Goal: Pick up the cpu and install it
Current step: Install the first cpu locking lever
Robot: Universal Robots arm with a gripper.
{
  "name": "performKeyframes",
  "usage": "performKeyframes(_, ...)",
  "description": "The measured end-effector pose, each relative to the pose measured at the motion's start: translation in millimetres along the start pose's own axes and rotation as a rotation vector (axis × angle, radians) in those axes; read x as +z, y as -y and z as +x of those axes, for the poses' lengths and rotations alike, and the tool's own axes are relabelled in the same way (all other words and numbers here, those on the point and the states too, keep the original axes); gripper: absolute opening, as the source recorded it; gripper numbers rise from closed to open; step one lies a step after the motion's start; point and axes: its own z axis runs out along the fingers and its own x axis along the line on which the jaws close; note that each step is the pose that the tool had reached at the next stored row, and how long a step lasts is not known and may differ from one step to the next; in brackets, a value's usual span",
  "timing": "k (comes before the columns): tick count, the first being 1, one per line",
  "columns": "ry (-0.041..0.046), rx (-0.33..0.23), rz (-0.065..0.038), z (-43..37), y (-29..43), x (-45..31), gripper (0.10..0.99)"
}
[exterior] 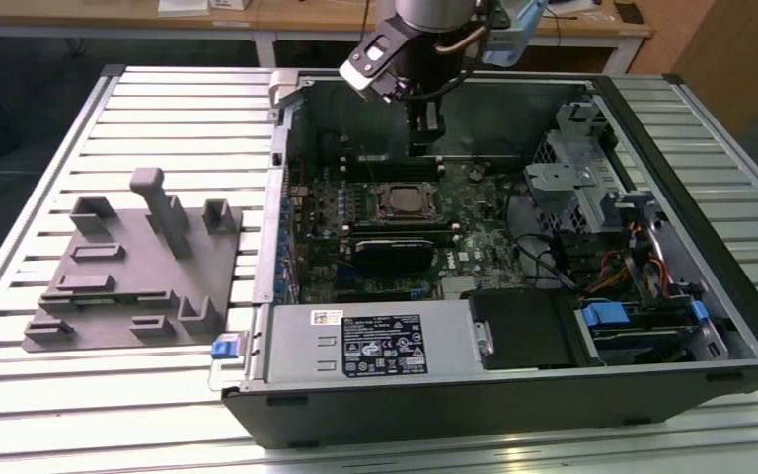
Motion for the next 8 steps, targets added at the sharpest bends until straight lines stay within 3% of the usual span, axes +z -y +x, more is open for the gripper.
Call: performKeyframes(8, -0.0042, -0.127, 0.004, 0.0, 0.4, 0.3, 0.106)
